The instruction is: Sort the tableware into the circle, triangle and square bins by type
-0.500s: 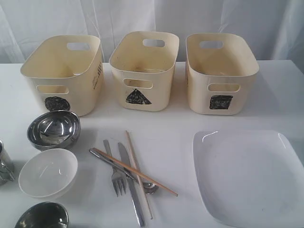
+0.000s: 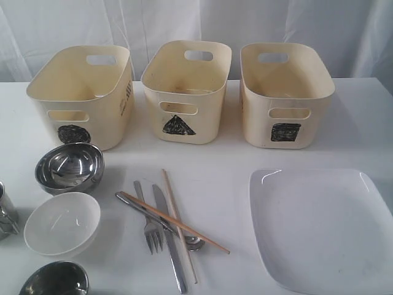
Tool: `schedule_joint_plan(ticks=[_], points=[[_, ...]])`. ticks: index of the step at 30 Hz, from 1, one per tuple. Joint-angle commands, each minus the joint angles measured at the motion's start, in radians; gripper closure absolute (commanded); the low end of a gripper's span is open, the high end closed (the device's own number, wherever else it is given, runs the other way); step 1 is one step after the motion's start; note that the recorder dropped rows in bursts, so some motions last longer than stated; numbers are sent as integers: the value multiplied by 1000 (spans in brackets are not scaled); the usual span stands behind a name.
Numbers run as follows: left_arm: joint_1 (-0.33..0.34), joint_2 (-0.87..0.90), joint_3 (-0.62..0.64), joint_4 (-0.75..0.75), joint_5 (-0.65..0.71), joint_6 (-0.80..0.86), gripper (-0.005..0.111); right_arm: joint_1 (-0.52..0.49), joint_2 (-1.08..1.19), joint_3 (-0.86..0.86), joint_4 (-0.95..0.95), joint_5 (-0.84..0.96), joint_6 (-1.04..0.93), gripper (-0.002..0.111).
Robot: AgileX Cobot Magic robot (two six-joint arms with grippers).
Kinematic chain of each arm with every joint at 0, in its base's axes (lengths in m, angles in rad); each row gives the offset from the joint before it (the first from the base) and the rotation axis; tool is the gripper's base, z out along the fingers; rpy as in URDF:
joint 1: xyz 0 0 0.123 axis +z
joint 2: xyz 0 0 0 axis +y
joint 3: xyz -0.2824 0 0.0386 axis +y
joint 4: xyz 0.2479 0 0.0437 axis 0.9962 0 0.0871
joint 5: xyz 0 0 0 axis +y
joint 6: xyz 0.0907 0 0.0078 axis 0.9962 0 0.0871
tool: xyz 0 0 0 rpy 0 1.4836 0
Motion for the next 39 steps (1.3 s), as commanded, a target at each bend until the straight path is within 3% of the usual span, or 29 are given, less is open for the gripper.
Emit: schedule_joint_plan(ticks=[1, 6, 8, 10, 11, 13, 15, 17, 19, 20, 22, 24, 26, 39], points=[[2, -3, -66, 4, -125, 33, 107, 6, -3, -1, 5, -13, 0, 108], [2, 136, -289, 73, -155, 109, 107, 6, -3, -1, 5, -13, 0, 108], [2, 249, -415, 71, -69, 106, 107, 6, -3, -1, 5, -13, 0, 108], [2, 408, -555, 74, 136, 108, 107, 6, -3, -1, 5, -13, 0, 108], [2, 582, -672, 81, 382, 133, 107, 6, -3, -1, 5, -13, 0, 108], [2, 788, -804, 81, 692, 221, 107, 6, -3, -1, 5, -13, 0, 108], [2, 911, -868, 83, 796, 267, 107, 6, -3, -1, 5, -13, 0, 108], [2, 985, -874, 157, 764, 252, 107, 6, -3, -1, 5, -13, 0, 108], [2, 1042, -874, 313, 767, 122, 106, 6, -3, -1, 5, -13, 0, 108], [2, 1065, -874, 373, 778, 100, 101, 6, -3, -1, 5, -13, 0, 108], [2, 1106, -864, 456, 739, 91, 79, 6, -3, -1, 5, -13, 0, 108], [2, 1162, -831, 476, 611, -3, 51, 6, -3, -1, 5, -13, 0, 108], [2, 1218, -812, 467, 538, -75, 35, 6, -3, -1, 5, -13, 0, 108], [2, 1408, -812, 495, 425, -112, 35, 6, -3, -1, 5, -13, 0, 108]])
